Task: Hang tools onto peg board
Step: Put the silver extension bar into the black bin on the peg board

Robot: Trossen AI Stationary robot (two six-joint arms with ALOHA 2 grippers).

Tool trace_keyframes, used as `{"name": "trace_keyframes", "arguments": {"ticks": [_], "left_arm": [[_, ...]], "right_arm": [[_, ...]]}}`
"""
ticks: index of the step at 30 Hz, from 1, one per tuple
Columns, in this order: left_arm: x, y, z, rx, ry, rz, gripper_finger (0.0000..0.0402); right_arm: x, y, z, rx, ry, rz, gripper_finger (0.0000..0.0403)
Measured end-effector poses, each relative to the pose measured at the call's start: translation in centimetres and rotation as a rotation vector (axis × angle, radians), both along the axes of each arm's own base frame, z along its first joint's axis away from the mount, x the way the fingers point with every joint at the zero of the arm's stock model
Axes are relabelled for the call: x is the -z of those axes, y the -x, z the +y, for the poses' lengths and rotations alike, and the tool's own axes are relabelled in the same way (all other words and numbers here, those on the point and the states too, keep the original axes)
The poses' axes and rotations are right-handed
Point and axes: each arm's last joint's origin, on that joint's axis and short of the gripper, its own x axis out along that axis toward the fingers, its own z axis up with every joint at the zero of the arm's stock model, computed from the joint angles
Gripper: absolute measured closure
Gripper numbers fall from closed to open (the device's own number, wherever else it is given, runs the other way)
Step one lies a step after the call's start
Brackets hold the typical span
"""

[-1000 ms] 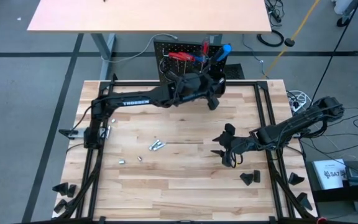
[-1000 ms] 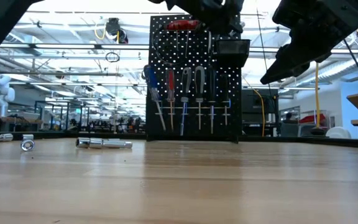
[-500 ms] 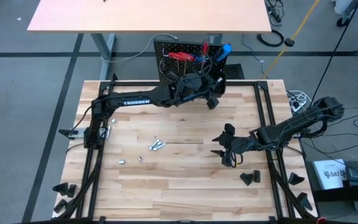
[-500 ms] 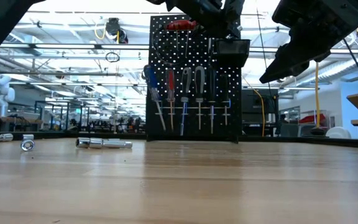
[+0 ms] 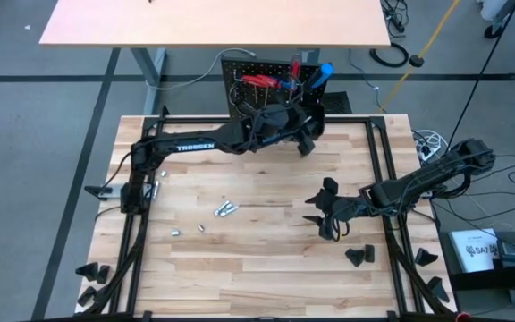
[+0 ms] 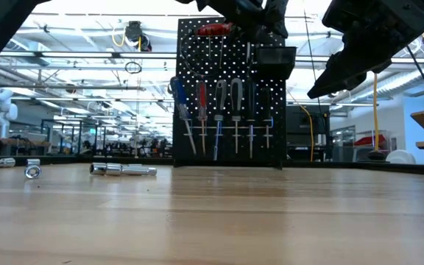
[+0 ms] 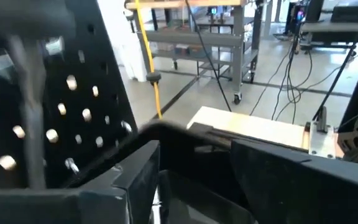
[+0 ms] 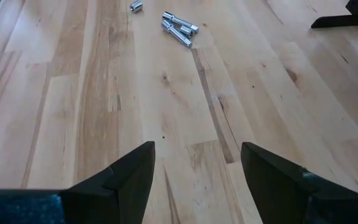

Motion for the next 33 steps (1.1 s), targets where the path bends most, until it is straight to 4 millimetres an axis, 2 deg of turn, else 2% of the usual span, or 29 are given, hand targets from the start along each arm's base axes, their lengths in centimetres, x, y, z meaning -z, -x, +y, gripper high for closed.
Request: {"name": "trace_keyframes", "arguments": {"ticks": [5,10,14,18,22,27,30,33], "left_arm": [[-2.8,1.3,-2.1,0.053,-0.098,-0.011,0.0196],[-5.4,3.8,-6.4,0.165,-0.169,0.102,0.0195],[-6.3,7.4,-10.1,0.261,-0.129,0.299,0.0195],[-5.3,11.6,-13.3,0.279,0.006,0.460,0.0195],[-2.8,16.0,-15.9,0.171,0.068,0.521,0.0195],[2.2,22.0,-18.0,0.039,0.140,0.475,0.0195],[5.7,25.5,-18.1,-0.062,0.228,0.438,0.0195],[9.1,27.9,-17.6,-0.147,0.318,0.417,0.0195]], "right_arm": [[0.0,0.0,0.0,0.003,-0.003,0.000,0.0172],[0.0,0.0,0.0,0.008,-0.010,-0.002,0.0172],[0.1,0.0,0.0,0.021,-0.026,-0.002,0.0172],[0.5,-0.4,0.2,0.009,-0.013,0.005,0.0172],[0.9,-1.7,0.8,-0.047,0.015,-0.044,0.0172],[1.5,-4.0,1.9,-0.204,0.040,-0.181,0.0172],[1.9,-5.5,2.2,-0.246,0.053,-0.277,0.0172],[2.8,-7.0,1.9,-0.270,0.091,-0.340,0.0172]]}}
